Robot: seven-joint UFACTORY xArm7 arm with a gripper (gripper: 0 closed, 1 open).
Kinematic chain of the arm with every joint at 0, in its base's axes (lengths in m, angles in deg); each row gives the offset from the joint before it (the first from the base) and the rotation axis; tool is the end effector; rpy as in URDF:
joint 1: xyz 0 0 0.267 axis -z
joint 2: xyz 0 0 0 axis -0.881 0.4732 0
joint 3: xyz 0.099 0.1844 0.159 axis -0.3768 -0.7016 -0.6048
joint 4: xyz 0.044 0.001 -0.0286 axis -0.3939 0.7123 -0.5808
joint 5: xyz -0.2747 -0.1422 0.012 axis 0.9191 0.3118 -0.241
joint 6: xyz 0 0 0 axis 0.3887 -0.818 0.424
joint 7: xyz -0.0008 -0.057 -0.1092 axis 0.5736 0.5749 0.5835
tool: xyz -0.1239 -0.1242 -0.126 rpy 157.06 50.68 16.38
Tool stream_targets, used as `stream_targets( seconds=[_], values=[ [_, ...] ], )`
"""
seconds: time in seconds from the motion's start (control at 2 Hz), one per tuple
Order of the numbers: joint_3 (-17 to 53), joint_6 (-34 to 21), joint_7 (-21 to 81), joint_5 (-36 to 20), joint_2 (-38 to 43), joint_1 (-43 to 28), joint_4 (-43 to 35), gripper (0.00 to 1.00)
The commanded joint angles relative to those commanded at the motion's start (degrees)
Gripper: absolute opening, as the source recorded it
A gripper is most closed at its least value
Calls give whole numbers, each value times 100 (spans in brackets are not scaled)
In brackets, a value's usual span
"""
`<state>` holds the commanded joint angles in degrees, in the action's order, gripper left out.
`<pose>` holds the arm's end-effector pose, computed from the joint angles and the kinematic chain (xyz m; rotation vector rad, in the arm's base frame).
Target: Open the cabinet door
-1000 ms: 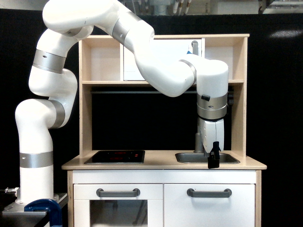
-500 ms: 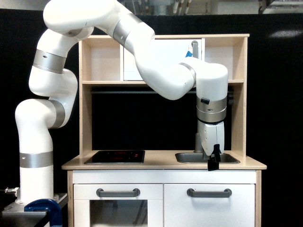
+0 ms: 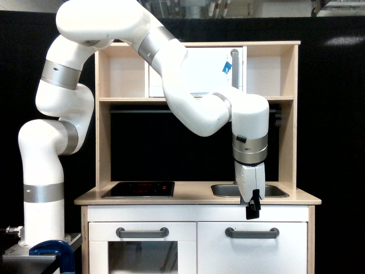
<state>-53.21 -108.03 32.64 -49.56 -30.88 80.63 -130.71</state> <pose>0.4873 0.0271 0.0437 -2.5856 -0.1583 -0.1756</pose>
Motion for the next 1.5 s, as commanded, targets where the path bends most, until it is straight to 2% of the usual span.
stream_targets(
  seconds=[1.0,1.5],
  values=[
    [-467,973,-127,-234,867,-334,-194,100],
    [-683,1299,-216,-345,844,-442,22,100]
  ],
)
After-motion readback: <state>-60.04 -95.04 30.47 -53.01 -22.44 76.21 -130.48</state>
